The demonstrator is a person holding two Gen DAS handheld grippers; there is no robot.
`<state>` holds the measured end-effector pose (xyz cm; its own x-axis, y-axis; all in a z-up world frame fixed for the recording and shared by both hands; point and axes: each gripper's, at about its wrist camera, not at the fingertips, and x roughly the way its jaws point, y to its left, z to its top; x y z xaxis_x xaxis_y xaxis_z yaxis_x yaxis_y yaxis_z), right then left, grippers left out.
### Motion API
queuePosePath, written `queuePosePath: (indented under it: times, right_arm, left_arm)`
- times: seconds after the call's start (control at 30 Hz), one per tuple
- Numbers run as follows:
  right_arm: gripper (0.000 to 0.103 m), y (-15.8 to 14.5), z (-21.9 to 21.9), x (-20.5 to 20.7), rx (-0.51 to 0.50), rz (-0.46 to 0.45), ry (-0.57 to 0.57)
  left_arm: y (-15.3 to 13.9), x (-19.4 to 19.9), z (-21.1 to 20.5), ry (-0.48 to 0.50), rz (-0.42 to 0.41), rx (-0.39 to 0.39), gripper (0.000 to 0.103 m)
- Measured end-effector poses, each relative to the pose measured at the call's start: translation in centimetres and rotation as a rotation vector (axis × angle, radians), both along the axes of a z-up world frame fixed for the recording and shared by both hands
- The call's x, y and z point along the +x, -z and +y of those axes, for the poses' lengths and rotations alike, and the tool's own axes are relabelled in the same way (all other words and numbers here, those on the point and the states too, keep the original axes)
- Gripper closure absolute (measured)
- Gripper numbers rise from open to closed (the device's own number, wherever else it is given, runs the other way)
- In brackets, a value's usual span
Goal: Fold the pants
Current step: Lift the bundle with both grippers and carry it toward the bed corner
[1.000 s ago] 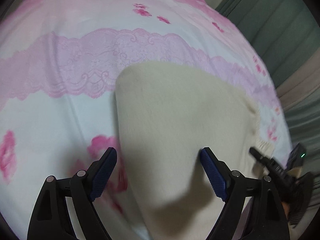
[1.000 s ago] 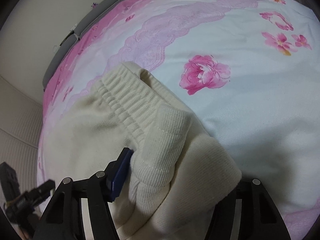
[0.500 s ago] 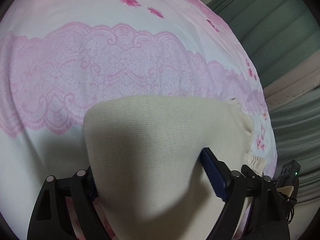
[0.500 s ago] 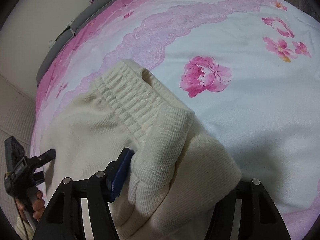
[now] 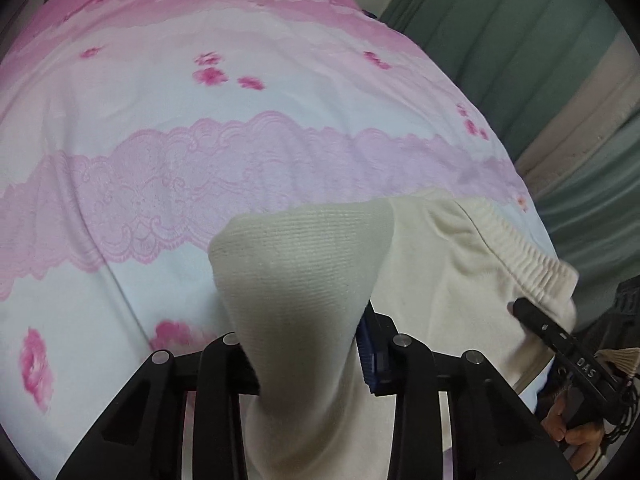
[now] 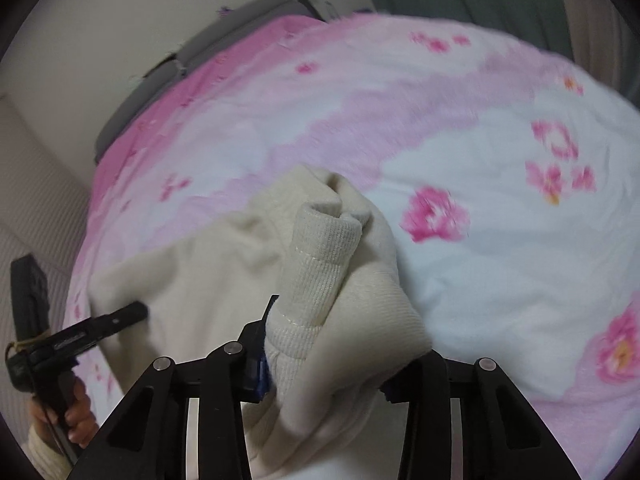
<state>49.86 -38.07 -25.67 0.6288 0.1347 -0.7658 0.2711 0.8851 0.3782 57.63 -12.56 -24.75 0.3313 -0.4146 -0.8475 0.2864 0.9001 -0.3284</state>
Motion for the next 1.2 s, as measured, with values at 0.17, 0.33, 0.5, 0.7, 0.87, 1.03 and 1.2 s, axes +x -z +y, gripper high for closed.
queuePosePath:
  times: [0.17,0.33,0.5,0.7,0.87,1.03,1.2]
  right_arm:
    - [0.062,-5.1,2.2,-2.9,-0.082,-0.032,-0.068]
    - [0.063,-8.5,2.3,-6.1,-0.086,-0.031,-0.122]
    - [0.063,-11.0,3.8,-7.8,-0.073,-0.023,-0.204]
    - [0.063,-13.2,7.7,-8.8,-0.081,-0.057,-0.341]
    - [0.062,-15.3,12.5,-9.4,-0.087,-0.093,-0.449]
    - [0.062,-16.1,19.0,-10.0,-0.074,-0.105,-0.529]
    - [0.062,-15.6,27.5,-11.5,-0.082,-0.111,-0.54]
  left_arm:
    - [-3.7,-4.2,-0.4,0.008,-0.016,0.017,0.069]
    - [-7.9,-8.9,0.6,-0.046,-0.032,0.022,0.069]
    - [-11.3,-13.3,1.9,-0.106,-0.071,0.059,0.069]
    - [-13.4,-17.7,6.5,-0.238,-0.083,0.043,0.069]
    - [-14.6,-21.2,12.4,-0.346,-0.085,0.023,0.069]
    - [-14.7,-23.9,19.6,-0.403,-0.1,0.01,0.069]
    - [-13.5,-25.2,29.4,-0.366,-0.082,-0.011,0.069]
